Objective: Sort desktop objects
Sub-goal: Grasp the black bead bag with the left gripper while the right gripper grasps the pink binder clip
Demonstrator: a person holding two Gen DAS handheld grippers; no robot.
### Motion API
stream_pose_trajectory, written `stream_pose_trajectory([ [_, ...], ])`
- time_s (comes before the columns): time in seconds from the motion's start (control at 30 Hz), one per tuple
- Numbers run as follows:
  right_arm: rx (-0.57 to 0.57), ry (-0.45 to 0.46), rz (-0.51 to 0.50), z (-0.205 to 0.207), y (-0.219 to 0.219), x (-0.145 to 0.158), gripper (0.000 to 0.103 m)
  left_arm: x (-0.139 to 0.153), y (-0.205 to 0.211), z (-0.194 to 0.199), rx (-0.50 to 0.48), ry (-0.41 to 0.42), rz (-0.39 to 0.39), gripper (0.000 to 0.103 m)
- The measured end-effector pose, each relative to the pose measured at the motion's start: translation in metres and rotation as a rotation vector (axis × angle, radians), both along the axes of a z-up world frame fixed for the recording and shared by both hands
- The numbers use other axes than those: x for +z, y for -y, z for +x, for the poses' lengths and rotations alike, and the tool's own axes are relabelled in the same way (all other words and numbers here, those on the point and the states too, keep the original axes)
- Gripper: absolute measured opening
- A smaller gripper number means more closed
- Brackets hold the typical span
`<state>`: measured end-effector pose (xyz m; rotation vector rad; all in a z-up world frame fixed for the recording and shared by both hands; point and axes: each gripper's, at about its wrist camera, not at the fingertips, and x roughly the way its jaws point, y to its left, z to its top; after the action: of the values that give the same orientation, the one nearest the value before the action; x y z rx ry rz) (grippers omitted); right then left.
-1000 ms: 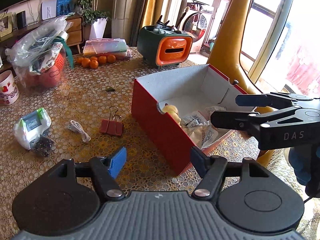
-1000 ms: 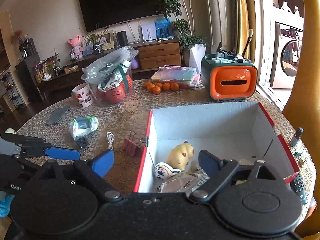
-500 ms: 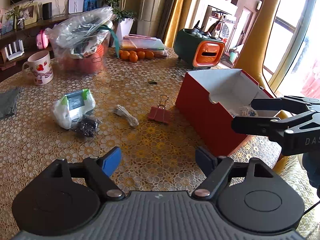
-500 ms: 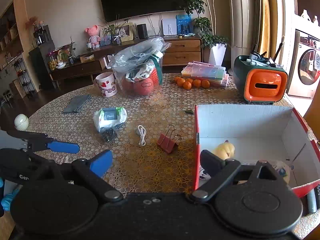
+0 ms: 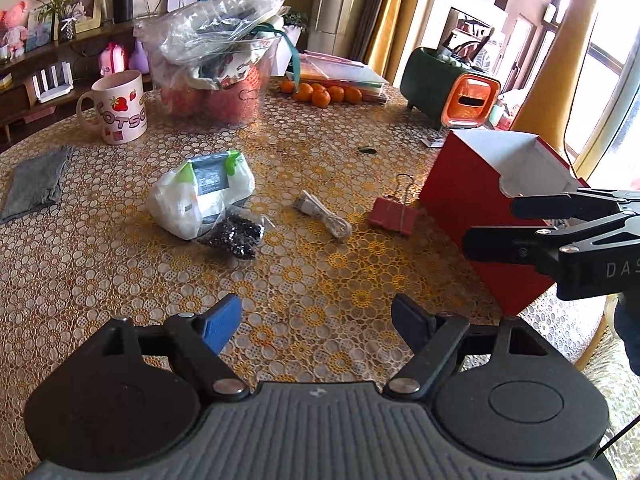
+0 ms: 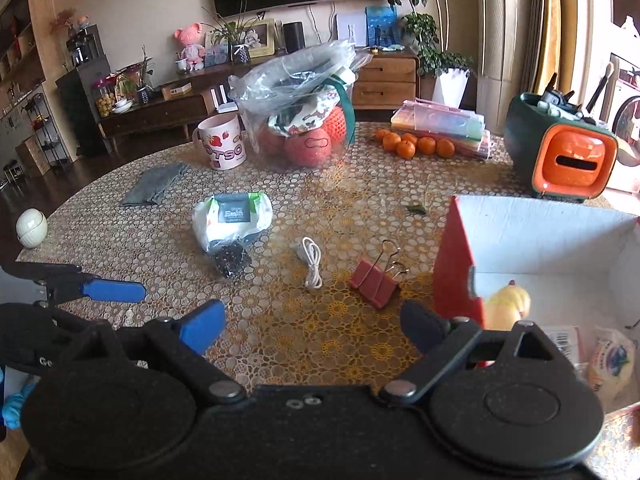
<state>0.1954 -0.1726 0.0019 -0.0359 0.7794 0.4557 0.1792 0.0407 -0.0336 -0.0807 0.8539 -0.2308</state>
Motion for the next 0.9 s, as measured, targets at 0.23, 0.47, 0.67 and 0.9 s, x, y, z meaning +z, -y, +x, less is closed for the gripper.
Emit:
stream_pose_trajectory([
  [0.23,-0.088,-0.019,-0.033,0.024,-0.017,-0.022,0.095,-0.019,-0.014,0.020,0.016,-0.014,-0.011,0.087],
  [0.47,-0.192,-0.039,-0.039,0.047,-0.026,-0.045,0.095,-0.035,-0.019,0.036,0.006,-0.010,0.003,0.103],
  [0.67,-0.311,-0.037,-0.027,0.061,-0.036,-0.059,0.092,-0.043,-0.025,0.050,-0.011,0.005,0.015,0.103],
  [0.9,-0.446,-0.052,-0.003,0.073,-0.040,-0.075,0.089,-0.050,-0.020,0.064,-0.057,0.023,0.055,0.103],
])
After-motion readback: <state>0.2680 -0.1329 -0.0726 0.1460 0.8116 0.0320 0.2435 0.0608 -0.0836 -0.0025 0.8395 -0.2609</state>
